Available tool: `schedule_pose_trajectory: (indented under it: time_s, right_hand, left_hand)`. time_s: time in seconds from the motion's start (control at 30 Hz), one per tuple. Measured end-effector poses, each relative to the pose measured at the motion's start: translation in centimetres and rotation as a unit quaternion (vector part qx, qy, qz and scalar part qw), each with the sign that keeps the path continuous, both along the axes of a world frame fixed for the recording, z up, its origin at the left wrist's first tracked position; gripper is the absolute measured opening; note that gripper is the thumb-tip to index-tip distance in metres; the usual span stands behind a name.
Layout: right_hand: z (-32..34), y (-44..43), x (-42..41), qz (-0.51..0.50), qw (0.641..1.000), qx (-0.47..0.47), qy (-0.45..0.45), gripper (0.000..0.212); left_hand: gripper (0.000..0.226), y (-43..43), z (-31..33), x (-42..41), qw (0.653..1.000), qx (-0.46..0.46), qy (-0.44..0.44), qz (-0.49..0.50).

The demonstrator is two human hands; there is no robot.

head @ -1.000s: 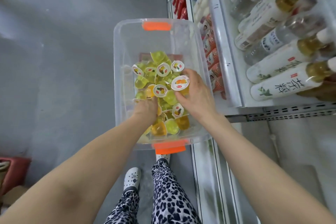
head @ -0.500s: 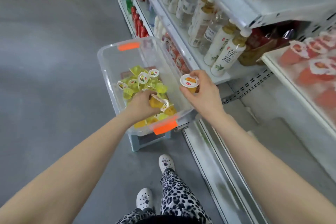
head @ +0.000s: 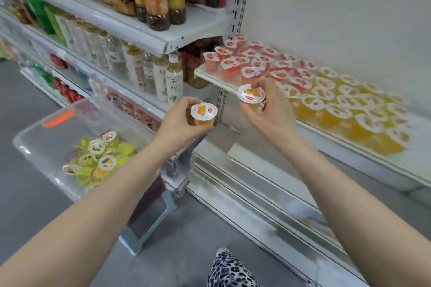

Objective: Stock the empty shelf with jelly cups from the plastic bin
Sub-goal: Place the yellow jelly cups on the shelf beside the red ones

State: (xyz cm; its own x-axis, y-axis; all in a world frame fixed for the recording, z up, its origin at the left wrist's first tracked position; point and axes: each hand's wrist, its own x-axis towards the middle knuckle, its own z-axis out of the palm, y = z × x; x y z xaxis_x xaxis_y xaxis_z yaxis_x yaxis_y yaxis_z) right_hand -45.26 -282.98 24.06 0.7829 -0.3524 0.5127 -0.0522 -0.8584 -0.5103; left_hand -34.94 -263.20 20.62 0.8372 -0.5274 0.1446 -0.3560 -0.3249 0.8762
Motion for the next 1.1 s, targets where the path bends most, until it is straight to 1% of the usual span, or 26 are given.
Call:
schedule_pose_trajectory:
  time_s: [0.27, 0.43, 0.6, 0.73, 0.9, 1.03, 1.1]
  right_hand:
    - [4.3, -8.8, -9.4, -0.131, 0.990, -0.036, -0.048, 0.037]
    - [5.9, -15.4, -15.5, -0.179, 0.982, -0.013, -0.059, 0.037]
    - [6.5, -23.2, -21.0, -0.232, 0.972, -0.016, -0.022, 0.035]
    - [5.0, -29.4, -23.2, -0.272, 0.961, 0.023, 0.043, 0.033]
    - [1.9, -34.9, -23.0, -0.249, 0.962, 0.055, 0.092, 0.033]
    - [0.4, -37.3, -21.5, -0.222, 0.964, 0.065, 0.129, 0.035]
    - [-0.1, -38.1, -20.9, -0.215, 0.965, 0.072, 0.132, 0.035]
  left_hand:
    - [0.057, -11.3, 5.9, -5.5, 0.991, -0.028, -0.052, -0.119]
    - [0.057, -18.7, 7.9, -9.5, 0.983, -0.058, -0.069, -0.159]
    - [0.056, -25.7, 9.1, -12.9, 0.980, -0.072, -0.075, -0.170]
    - [0.055, -30.4, 9.2, -14.8, 0.981, -0.060, -0.082, -0.162]
    - [0.057, -34.5, 9.0, -15.9, 0.988, -0.046, -0.080, -0.128]
    - [0.060, -36.3, 8.8, -16.1, 0.991, -0.042, -0.079, -0.104]
    - [0.063, -36.8, 8.8, -16.2, 0.992, -0.034, -0.083, -0.094]
